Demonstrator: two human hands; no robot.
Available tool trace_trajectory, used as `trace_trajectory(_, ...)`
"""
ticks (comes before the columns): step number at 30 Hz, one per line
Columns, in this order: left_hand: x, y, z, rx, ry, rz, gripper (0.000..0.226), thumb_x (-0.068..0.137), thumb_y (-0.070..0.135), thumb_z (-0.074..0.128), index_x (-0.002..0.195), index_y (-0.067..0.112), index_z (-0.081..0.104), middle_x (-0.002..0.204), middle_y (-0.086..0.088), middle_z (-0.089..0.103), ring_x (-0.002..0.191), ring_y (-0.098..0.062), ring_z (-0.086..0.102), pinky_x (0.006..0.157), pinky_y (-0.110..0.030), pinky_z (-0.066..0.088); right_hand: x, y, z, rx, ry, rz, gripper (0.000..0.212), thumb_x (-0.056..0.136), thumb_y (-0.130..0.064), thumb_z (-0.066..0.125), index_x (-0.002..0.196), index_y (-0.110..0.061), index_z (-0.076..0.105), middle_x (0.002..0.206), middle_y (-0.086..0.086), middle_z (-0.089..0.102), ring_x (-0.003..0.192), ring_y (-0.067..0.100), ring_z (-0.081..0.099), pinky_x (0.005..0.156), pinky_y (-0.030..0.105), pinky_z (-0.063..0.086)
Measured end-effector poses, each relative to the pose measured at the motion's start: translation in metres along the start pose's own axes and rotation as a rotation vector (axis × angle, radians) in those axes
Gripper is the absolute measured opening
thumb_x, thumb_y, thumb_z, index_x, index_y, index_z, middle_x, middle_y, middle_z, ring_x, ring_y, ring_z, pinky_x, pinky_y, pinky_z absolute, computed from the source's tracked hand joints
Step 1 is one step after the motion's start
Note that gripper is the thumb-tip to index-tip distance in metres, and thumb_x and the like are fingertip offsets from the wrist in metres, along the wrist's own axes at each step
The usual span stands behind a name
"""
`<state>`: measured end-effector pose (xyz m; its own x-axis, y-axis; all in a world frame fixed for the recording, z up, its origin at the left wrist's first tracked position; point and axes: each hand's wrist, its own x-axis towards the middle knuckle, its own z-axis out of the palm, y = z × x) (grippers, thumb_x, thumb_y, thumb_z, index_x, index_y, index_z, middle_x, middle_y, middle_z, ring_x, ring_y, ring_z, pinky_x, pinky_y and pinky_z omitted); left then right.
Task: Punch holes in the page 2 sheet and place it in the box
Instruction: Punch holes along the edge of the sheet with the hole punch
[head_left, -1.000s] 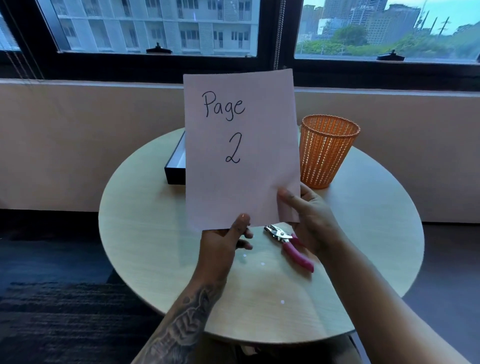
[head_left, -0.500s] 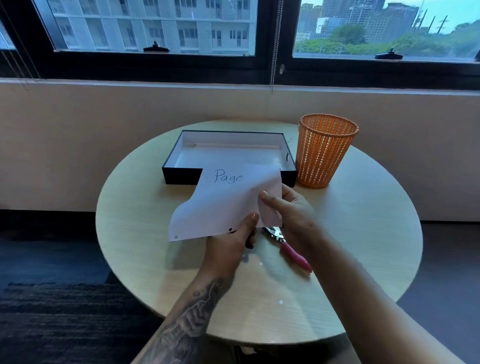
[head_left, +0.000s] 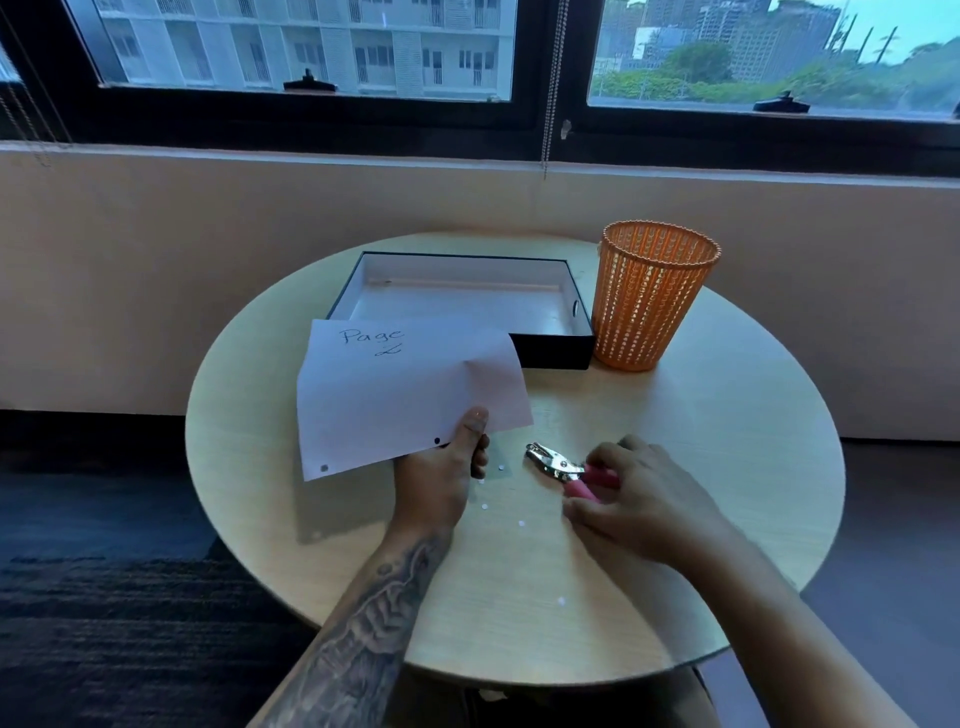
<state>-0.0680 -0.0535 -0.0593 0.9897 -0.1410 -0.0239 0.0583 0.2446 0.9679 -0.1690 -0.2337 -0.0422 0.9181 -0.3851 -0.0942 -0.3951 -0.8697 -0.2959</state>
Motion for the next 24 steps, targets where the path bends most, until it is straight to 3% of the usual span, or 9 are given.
trace_trajectory(5, 0.001, 0.005, 0.007, 0.000, 0.036, 0.000, 0.027, 0.091, 0.021, 0.071, 0.065, 0.016, 0.070, 0.058, 0.000, 0.064, 0.052, -0.014, 0.054, 0.055, -0.032, 0.046, -0.002, 0.002, -0.001, 0.570, 0.038, 0.039, 0.022, 0.078, -0.047, 0.067, 0.092, -0.029, 0.068, 0.086, -0.001, 0.070, 0.080, 0.017, 0.067, 0.073, 0.038, 0.054)
trace_trajectory(11, 0.000, 0.014, 0.017, 0.034, 0.034, 0.032, 0.030, 0.094, 0.024, 0.068, 0.066, 0.012, 0.068, 0.057, 0.003, 0.063, 0.052, -0.012, 0.055, 0.054, -0.032, 0.049, -0.015, -0.017, -0.002, 1.176, -0.203, -0.018, 0.052, 0.083, -0.040, 0.044, 0.111, -0.003, 0.067, 0.095, 0.018, 0.073, 0.082, 0.026, 0.068, 0.077, 0.043, 0.052)
trace_trajectory(16, -0.001, 0.020, 0.026, 0.021, 0.053, 0.051, 0.029, 0.095, 0.022, 0.066, 0.070, 0.008, 0.066, 0.059, 0.001, 0.062, 0.050, -0.011, 0.054, 0.050, -0.029, 0.047, -0.015, -0.027, 0.007, 1.245, -0.303, 0.042, 0.071, 0.085, -0.063, 0.043, 0.109, 0.001, 0.066, 0.088, 0.013, 0.070, 0.077, 0.026, 0.067, 0.068, 0.038, 0.056)
trace_trajectory(21, -0.003, 0.022, 0.027, 0.032, 0.058, 0.050, 0.029, 0.094, 0.022, 0.067, 0.069, 0.008, 0.066, 0.060, -0.001, 0.062, 0.049, -0.010, 0.054, 0.048, -0.026, 0.046, -0.016, -0.031, 0.009, 1.216, -0.236, 0.036, 0.069, 0.087, -0.063, 0.045, 0.109, -0.002, 0.066, 0.086, 0.010, 0.072, 0.076, 0.024, 0.068, 0.067, 0.037, 0.056)
trace_trajectory(24, -0.005, 0.021, 0.028, 0.036, 0.054, 0.050, 0.029, 0.094, 0.023, 0.067, 0.069, 0.009, 0.066, 0.060, -0.001, 0.062, 0.049, -0.010, 0.054, 0.048, -0.026, 0.046, -0.016, -0.033, 0.009, 1.198, -0.200, 0.036, 0.064, 0.098, -0.059, 0.045, 0.111, 0.000, 0.066, 0.086, 0.009, 0.072, 0.076, 0.023, 0.068, 0.068, 0.038, 0.055)
